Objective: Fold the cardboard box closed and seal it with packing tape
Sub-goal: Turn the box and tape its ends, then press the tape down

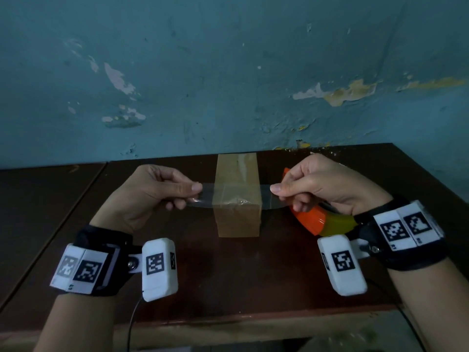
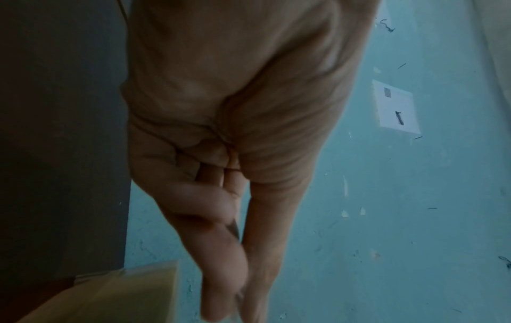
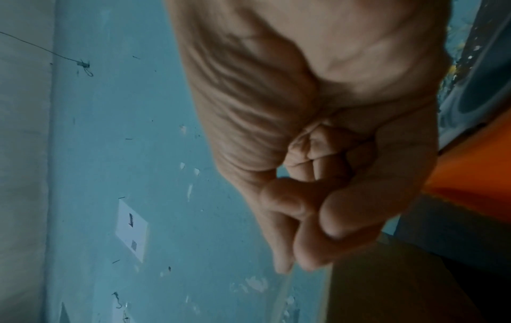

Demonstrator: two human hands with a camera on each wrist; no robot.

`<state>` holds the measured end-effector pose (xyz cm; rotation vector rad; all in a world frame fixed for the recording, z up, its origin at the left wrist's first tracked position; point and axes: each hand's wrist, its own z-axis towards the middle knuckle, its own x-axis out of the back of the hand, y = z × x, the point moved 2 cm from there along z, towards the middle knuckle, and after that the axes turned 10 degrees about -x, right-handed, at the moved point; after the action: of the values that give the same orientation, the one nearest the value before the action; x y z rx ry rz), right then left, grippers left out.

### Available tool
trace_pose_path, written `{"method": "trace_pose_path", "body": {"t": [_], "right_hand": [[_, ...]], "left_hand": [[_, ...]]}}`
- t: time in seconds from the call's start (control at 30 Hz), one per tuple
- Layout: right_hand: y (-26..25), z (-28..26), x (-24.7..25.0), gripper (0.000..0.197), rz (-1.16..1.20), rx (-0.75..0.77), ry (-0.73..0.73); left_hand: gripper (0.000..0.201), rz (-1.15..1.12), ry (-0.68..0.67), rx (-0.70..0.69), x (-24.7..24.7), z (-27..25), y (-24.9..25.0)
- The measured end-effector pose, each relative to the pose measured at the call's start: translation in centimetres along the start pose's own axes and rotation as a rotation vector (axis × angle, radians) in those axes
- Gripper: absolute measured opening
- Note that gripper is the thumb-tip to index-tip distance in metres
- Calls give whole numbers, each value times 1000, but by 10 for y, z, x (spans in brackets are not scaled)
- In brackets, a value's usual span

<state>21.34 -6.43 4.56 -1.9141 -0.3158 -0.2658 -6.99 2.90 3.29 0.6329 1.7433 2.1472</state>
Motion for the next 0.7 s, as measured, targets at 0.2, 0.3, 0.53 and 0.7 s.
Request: {"method": "trace_pose_path", "body": {"t": [0.2,0.3,0.53,0.7], "right_hand": [[1,1,-2,26,-9,-6,-36],[2,3,-3,27,-21,-14,-21],[5,4,-2,26,-41,-38,-2],[3,4,-4,25,-66,-39,5]], "left_hand": [[22,-33,10,64,-2,-6,-8],[44,-57,10,42,-2,-7,-12],[63,-97,3,11,-3,-4,-15],[61,-100,-14,26,-2,-3,-18]]}}
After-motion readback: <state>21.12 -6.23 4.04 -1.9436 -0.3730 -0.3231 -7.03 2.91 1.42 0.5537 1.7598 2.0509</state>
